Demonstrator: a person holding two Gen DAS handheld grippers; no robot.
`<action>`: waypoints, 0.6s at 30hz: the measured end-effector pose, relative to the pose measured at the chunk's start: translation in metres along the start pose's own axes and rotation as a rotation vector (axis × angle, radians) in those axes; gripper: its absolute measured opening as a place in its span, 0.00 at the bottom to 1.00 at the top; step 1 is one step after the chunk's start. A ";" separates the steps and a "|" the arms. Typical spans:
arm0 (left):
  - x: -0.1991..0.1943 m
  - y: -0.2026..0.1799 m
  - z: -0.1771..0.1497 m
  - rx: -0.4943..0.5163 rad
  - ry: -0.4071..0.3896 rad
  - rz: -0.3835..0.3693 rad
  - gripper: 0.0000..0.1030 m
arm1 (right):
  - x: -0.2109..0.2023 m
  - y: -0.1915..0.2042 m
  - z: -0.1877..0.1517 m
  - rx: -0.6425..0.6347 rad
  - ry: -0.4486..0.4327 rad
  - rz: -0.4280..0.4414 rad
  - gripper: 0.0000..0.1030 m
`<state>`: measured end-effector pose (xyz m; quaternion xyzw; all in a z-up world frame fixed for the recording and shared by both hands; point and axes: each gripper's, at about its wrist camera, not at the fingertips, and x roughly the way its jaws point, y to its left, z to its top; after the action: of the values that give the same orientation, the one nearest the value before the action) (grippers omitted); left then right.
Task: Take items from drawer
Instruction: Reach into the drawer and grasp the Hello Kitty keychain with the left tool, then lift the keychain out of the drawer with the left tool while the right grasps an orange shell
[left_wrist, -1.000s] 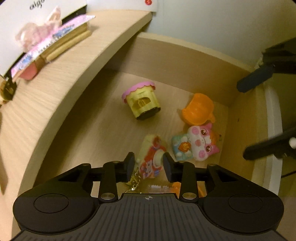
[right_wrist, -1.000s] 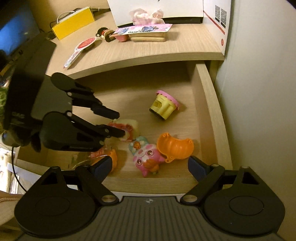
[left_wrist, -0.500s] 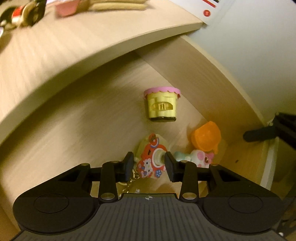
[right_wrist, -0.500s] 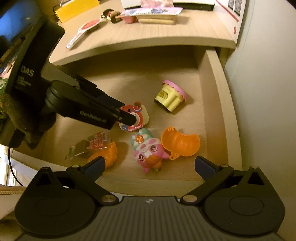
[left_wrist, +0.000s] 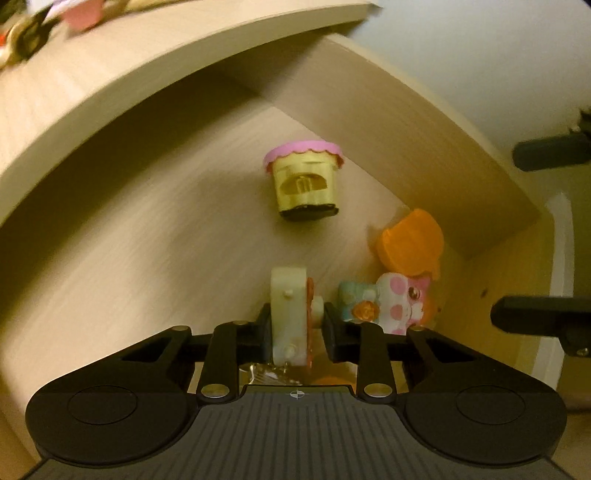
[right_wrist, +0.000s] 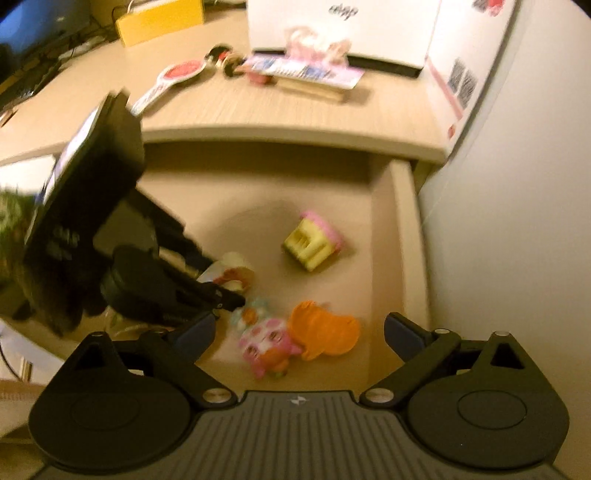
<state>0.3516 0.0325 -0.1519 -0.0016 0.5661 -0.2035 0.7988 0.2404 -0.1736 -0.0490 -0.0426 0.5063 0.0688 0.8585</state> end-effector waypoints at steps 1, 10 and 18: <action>0.000 0.001 0.000 -0.016 0.005 0.000 0.29 | 0.000 -0.001 0.000 0.007 -0.005 -0.003 0.96; -0.061 0.038 -0.027 -0.224 -0.112 0.078 0.29 | 0.016 -0.018 0.010 0.140 0.081 0.134 0.96; -0.126 0.069 -0.078 -0.488 -0.308 0.194 0.29 | 0.046 0.021 0.040 0.120 0.226 0.236 0.90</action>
<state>0.2688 0.1550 -0.0823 -0.1702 0.4680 0.0186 0.8670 0.2935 -0.1441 -0.0701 0.0612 0.6043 0.1337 0.7831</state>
